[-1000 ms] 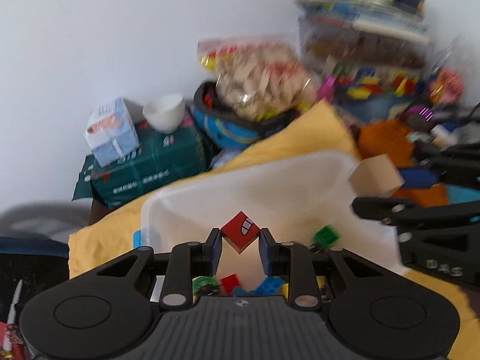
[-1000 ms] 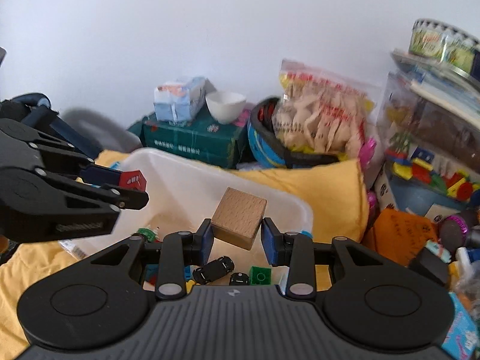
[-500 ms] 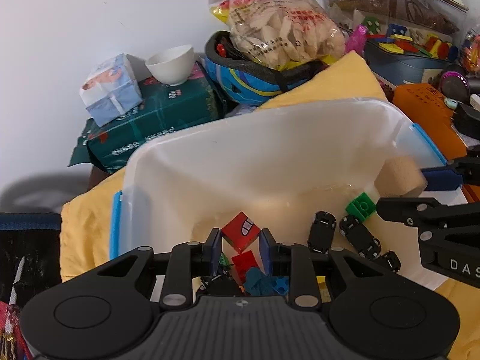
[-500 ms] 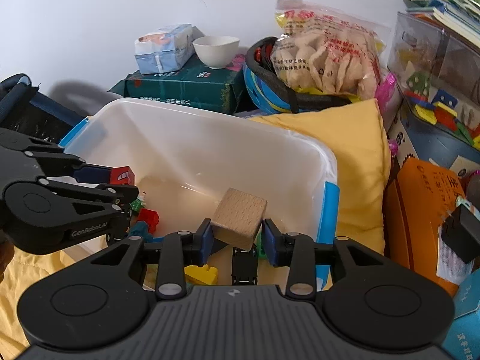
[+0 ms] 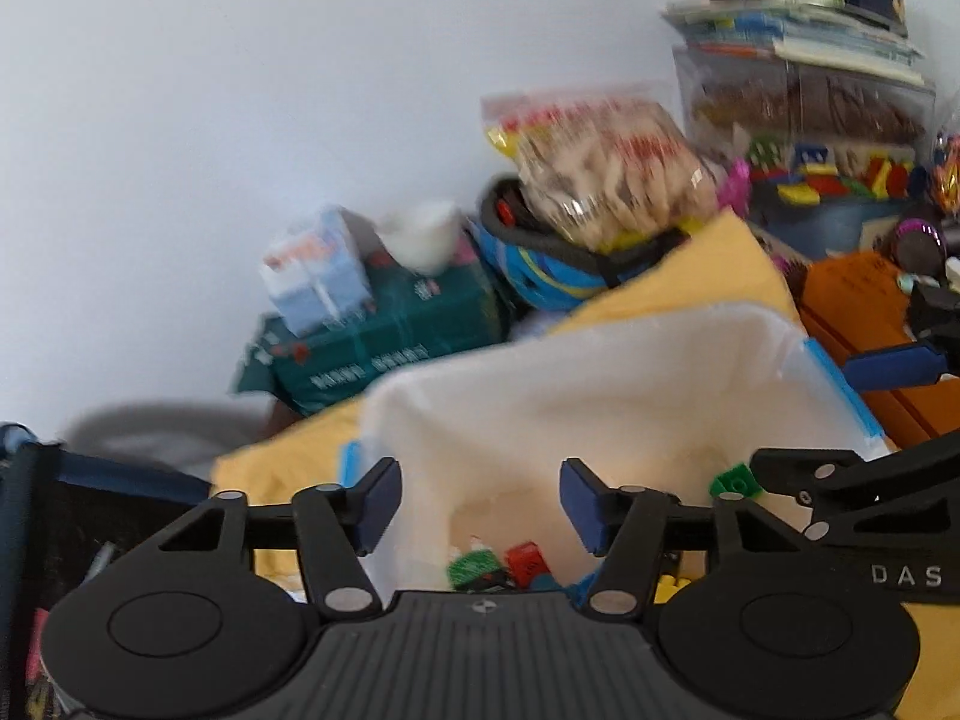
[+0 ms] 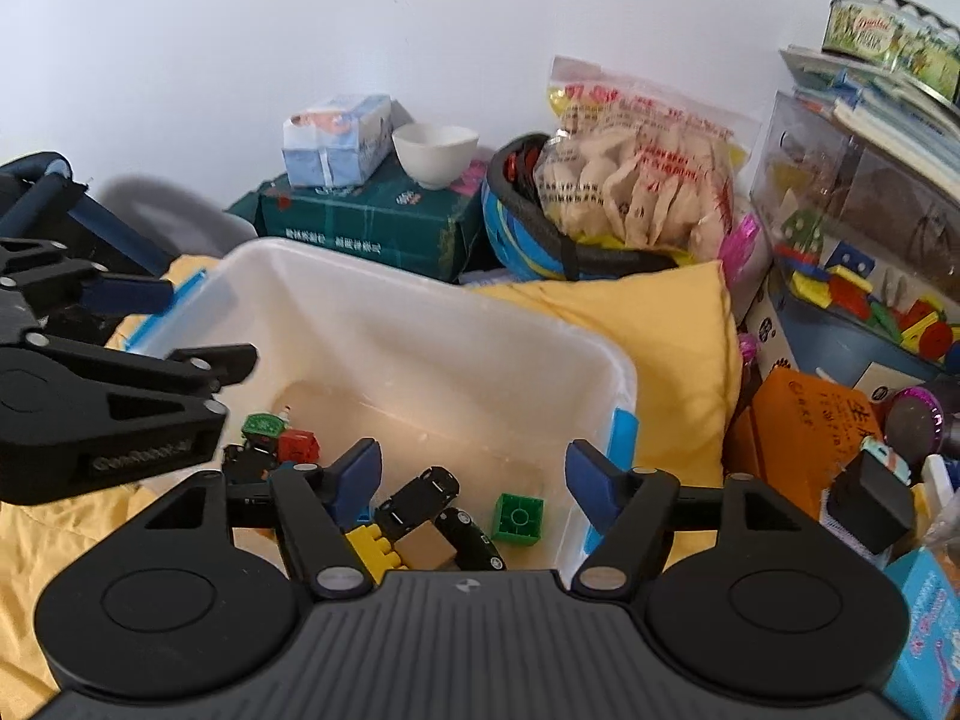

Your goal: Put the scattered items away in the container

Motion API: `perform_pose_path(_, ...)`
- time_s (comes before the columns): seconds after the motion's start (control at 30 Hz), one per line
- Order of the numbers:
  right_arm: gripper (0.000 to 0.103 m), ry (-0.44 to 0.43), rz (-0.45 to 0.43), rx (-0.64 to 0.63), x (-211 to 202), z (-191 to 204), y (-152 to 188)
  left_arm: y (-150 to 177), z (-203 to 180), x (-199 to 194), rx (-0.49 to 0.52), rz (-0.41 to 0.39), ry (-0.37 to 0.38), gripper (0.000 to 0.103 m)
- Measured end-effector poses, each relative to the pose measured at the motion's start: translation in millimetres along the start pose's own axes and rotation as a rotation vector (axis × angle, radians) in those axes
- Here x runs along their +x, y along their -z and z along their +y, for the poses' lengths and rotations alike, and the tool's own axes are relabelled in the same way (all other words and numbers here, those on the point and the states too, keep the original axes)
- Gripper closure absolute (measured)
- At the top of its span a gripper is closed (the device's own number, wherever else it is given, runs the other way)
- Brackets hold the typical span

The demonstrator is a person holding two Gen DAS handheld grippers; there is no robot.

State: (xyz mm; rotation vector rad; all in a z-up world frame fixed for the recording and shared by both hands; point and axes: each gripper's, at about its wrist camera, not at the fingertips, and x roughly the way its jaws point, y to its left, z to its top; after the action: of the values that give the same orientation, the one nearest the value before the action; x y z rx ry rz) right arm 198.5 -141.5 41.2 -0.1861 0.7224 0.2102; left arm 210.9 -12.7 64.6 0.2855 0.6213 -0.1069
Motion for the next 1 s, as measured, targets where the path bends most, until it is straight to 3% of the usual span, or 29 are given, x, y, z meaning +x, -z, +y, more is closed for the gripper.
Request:
perform_pose_path(0.1, 0.032, 0.001, -0.013, -0.003, -9, 0, 2, 7, -8, -28, 0.043, -0.101, -0.061, 0.021)
perform_pose_path(0.13, 0.032, 0.002, -0.014, -0.003, -11, 0, 3, 9, -10, -34, 0.059, -0.113, -0.052, 0.020)
perform_pose_path(0.3, 0.031, 0.014, -0.002, 0.004, -15, -4, 11, 6, -6, -39, 0.011, -0.062, 0.066, 0.021)
perform_pose_path(0.5, 0.022, 0.027, 0.017, 0.004, -15, -3, 15, 8, -12, -37, 0.037, -0.047, -0.004, 0.021)
perform_pose_path(0.87, 0.015, 0.036, 0.025, -0.012, -16, 0, 14, 5, -9, -34, 0.002, -0.028, 0.012, 0.020)
perform_pose_path(1.0, 0.015, 0.034, 0.025, -0.009, -14, -1, 14, 5, -10, -30, -0.003, -0.024, -0.021, 0.019)
